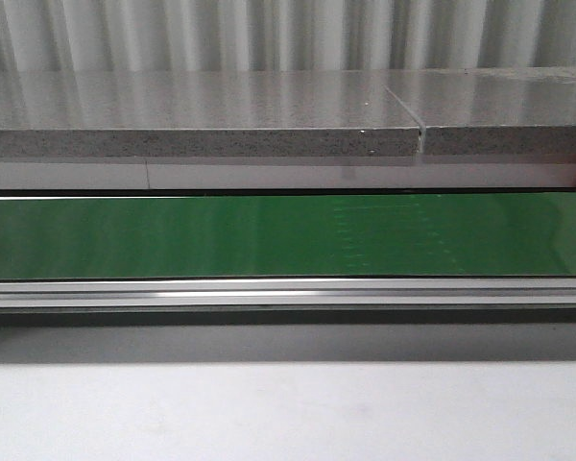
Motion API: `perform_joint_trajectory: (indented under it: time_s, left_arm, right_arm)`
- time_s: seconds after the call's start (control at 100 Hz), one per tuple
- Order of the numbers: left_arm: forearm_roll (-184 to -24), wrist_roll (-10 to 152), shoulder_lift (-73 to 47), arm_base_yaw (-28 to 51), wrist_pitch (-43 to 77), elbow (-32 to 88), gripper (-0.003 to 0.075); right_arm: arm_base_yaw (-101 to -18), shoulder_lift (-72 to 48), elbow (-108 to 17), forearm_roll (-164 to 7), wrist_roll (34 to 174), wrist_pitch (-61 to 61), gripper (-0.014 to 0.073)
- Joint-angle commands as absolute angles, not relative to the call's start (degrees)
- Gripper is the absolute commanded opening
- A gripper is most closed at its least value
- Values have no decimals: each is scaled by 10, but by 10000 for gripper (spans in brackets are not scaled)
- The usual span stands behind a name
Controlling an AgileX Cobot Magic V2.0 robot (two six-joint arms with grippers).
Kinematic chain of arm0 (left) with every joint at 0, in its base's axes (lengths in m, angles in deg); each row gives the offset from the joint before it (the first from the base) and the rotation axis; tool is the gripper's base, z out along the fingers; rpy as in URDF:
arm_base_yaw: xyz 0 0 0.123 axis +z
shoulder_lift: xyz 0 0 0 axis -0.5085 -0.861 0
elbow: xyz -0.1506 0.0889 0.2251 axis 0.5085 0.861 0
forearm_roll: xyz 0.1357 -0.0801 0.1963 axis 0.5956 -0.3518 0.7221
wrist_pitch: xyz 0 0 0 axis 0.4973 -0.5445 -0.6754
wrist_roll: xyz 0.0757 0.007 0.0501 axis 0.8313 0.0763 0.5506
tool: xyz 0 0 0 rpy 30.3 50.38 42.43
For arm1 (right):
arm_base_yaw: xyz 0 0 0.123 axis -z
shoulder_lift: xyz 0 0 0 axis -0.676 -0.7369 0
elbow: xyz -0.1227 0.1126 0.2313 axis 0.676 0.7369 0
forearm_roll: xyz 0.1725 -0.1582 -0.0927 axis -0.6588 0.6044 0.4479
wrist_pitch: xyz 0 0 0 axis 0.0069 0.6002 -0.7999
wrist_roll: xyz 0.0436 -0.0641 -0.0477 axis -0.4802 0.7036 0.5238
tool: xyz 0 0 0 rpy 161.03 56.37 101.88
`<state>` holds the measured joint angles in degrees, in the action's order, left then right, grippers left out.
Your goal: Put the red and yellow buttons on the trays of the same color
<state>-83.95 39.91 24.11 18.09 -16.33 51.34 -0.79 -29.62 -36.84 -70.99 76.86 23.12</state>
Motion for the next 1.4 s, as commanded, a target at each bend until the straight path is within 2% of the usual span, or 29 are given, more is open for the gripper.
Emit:
perform_joint_trajectory:
  time_s: [0.0, 0.09, 0.33, 0.49, 0.9, 1.39]
  left_arm:
    - [-850, 397, 236, 177, -126, 499, -21]
    - [-850, 397, 236, 177, -126, 499, -21]
    - [-850, 397, 236, 177, -126, 499, -21]
    - [-850, 397, 236, 177, -126, 499, -21]
    - [-850, 397, 236, 177, -126, 499, -21]
    - [-850, 397, 236, 177, -126, 499, -21]
  right_arm:
    - [-39, -258, -382, -702, 773, 229, 480]
    - [-89, -243, -383, -690, 773, 232, 394]
    - [-226, -213, -399, -648, 773, 258, 52]
    - [-294, -197, -405, -647, 773, 261, -127]
    - [-416, -140, -398, -621, 795, 253, -121]
    - [-422, 11, -298, -617, 795, 135, -121]
